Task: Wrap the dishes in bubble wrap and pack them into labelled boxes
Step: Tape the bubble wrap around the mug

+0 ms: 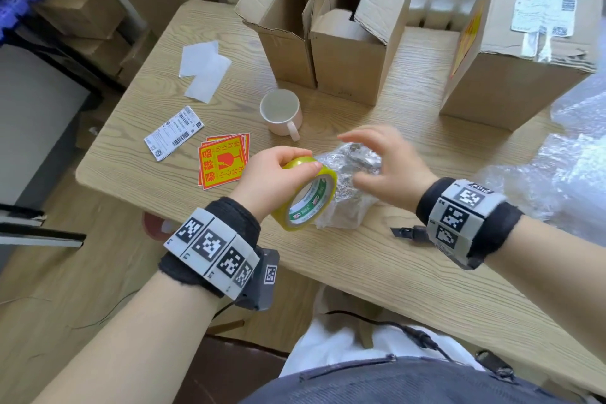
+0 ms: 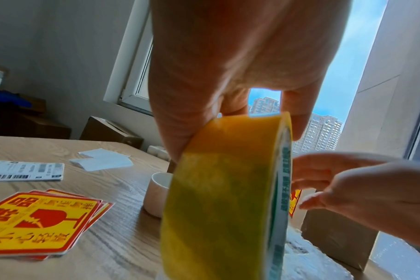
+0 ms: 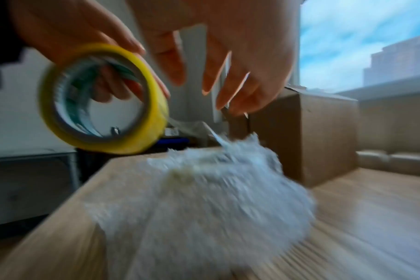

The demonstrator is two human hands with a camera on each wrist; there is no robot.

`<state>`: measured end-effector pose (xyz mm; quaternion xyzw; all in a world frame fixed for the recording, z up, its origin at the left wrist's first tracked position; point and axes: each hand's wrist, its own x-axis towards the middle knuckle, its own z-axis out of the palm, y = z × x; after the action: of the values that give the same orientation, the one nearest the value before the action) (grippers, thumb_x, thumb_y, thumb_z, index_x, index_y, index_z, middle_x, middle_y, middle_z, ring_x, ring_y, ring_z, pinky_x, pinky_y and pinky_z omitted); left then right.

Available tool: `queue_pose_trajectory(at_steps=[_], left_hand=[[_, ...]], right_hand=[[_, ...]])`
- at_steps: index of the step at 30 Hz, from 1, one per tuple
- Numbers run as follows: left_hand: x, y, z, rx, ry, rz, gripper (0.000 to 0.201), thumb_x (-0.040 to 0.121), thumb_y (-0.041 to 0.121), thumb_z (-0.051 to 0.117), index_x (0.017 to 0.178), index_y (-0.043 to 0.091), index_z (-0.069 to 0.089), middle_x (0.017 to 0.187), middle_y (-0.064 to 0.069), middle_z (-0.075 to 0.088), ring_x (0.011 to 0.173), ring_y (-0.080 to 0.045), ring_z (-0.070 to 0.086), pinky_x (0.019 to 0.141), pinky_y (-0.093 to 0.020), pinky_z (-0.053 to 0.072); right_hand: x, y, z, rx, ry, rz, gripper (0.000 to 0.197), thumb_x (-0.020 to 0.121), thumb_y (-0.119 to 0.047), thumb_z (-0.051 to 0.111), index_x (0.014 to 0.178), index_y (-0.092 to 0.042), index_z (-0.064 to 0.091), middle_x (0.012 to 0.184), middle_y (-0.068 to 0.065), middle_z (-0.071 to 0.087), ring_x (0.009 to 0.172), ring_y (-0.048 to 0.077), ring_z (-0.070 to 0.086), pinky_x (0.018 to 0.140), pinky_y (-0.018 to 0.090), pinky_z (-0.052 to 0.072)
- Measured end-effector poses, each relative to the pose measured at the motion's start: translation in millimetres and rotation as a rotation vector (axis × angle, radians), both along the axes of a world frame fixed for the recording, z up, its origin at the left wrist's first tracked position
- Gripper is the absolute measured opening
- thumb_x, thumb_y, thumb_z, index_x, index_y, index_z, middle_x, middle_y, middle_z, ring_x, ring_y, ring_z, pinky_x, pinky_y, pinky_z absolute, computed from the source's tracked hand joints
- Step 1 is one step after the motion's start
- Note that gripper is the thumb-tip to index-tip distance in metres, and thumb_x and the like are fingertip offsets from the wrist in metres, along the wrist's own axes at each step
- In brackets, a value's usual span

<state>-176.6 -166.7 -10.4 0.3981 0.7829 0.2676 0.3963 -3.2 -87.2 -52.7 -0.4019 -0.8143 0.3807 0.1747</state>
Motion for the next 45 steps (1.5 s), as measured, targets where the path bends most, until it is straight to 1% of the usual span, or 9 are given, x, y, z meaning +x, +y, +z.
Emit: queue_pose_trajectory(at_steps=[4,9,14,18,22,28,36,41,45], left_hand=[[8,5,8,0.053,0.023,-0.054,0.029,0.082,0.024,0.070,0.110,0.018,0.069,0.099,0.007,0.068,0.096,-0.006,0.062,0.091,-0.024,0.048],[2,2,13,0.190,-0.129,0.072,0.005,0.087,0.024,0.064,0.088,0.021,0.067,0.083,0.004,0.067,0.079,-0.010,0.061,0.075,-0.026,0.049],[-21,-9,-29,0.010,-0.267,0.406,0.013,0.097,0.010,0.047,0.102,0.011,0.059,0.086,-0.005,0.059,0.075,-0.011,0.056,0.068,-0.025,0.047],[-15,-23,-86,-0.387,-0.235,0.284,0.040,0.096,0.019,0.053,0.130,0.000,0.049,0.107,-0.016,0.055,0.094,-0.025,0.052,0.076,-0.031,0.044],[-11,-22,-111,-0.390,-0.088,0.234,0.052,0.089,0.024,0.064,0.133,0.001,0.048,0.124,-0.018,0.059,0.114,-0.032,0.056,0.095,-0.036,0.045],[-10,-16,-110,-0.309,-0.087,0.151,0.020,0.085,0.029,0.065,0.072,0.016,0.057,0.071,-0.004,0.056,0.070,-0.021,0.054,0.066,-0.029,0.040],[11,2,-84,-0.155,-0.464,0.326,0.026,0.094,0.012,0.054,0.069,0.012,0.046,0.065,-0.003,0.046,0.055,-0.012,0.048,0.050,-0.019,0.045],[26,11,-79,-0.040,-0.260,0.218,0.032,0.080,0.042,0.069,0.069,0.019,0.050,0.063,0.002,0.048,0.061,-0.015,0.047,0.068,-0.031,0.047],[34,14,-74,-0.007,0.156,0.080,0.024,0.081,0.035,0.070,0.088,0.020,0.052,0.074,0.009,0.050,0.075,-0.014,0.052,0.072,-0.028,0.045]], right_hand=[[-20,-13,16,0.057,-0.040,0.248,0.084,0.064,-0.014,0.064,0.142,-0.025,0.037,0.127,-0.003,0.055,0.119,0.021,0.041,0.100,0.036,0.037],[-25,-6,24,0.067,0.045,0.107,0.041,0.079,-0.003,0.063,0.118,-0.015,0.063,0.101,-0.003,0.064,0.096,0.016,0.055,0.081,0.023,0.037],[-20,-2,14,-0.185,0.183,-0.083,0.025,0.084,-0.010,0.066,0.108,-0.013,0.061,0.094,-0.004,0.063,0.087,0.007,0.059,0.077,0.027,0.048],[-24,2,18,-0.401,0.320,-0.229,0.019,0.089,-0.009,0.061,0.107,-0.005,0.057,0.093,0.015,0.067,0.061,0.011,0.054,0.057,0.023,0.044],[-23,6,22,-0.476,0.363,-0.273,0.021,0.090,-0.008,0.060,0.109,-0.003,0.054,0.105,0.025,0.065,0.055,0.010,0.051,0.051,0.021,0.043],[-18,7,19,-0.539,0.379,-0.292,0.024,0.090,-0.005,0.059,0.112,0.001,0.053,0.105,0.024,0.065,0.066,0.014,0.055,0.053,0.021,0.043],[-14,7,16,-0.795,0.486,-0.430,0.026,0.093,0.007,0.044,0.119,0.006,0.051,0.096,0.013,0.064,0.090,0.033,0.054,0.075,0.041,0.042],[-6,5,13,-0.883,0.540,-0.516,0.029,0.094,0.008,0.042,0.122,0.007,0.049,0.100,0.020,0.060,0.088,0.033,0.056,0.076,0.039,0.043],[-2,4,14,-0.900,0.563,-0.499,0.020,0.095,0.007,0.043,0.110,0.000,0.053,0.090,0.013,0.062,0.074,0.021,0.059,0.059,0.027,0.043]])
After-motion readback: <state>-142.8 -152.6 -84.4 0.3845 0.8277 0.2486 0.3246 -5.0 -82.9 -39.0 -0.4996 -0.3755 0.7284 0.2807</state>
